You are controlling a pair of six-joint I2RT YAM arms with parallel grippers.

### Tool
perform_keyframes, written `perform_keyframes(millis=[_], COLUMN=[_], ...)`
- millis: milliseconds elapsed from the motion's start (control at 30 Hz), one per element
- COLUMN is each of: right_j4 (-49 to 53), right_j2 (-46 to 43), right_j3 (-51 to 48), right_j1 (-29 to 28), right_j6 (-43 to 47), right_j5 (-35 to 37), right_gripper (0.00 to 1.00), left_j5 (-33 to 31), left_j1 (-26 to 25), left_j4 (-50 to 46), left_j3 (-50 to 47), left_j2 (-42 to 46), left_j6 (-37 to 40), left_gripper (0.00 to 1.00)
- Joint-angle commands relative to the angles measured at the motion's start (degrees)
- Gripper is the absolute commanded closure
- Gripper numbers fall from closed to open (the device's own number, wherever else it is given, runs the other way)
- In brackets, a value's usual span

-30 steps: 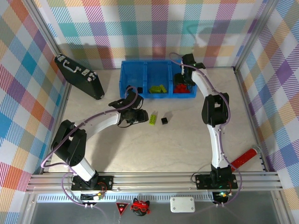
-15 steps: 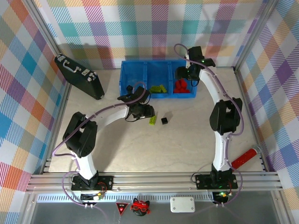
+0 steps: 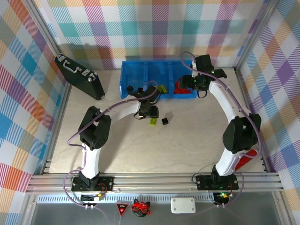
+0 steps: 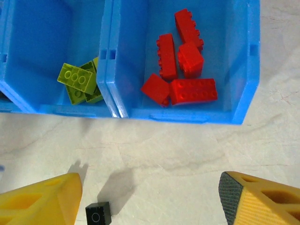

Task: Sort the legos into containers by color
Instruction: Pick up the lego from the center of the table.

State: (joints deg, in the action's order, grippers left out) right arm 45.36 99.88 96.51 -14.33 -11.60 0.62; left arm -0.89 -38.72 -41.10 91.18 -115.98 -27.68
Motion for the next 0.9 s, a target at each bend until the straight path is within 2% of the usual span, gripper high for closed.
perform_keyframes(millis=[0,167,400,867], right_j4=[-1.6,-1.4,-0.9,-0.4], right_j2=[-3.8,-6.9,-9.6,-11.5], right_j3=[-2.6,-5.6,-7.9,-9.8], right_j1=[-0.3,-0.3,-0.3,-0.3], right_j6=[-1.2,-1.6,-1.6,-1.6], right_j5=[0.5,0.9,1.6,1.8], right_gripper=[0.22,0.22,0.22,0.22], left_j5=[-2.8,-0.3,-0.1,-4.2], left_j1=[-0.7,-1.2,-2.6,-3.4], left_j4=[-7.6,-8.0,-9.1,-11.6], left_j3=[4.3,6.6,10.2,11.5], left_j2=[-2.6,-5.2,-9.1,-12.6], left_j6=[4.8,5.5,5.0,4.0], left_gripper=[0.51,0.50,0.49,0.53])
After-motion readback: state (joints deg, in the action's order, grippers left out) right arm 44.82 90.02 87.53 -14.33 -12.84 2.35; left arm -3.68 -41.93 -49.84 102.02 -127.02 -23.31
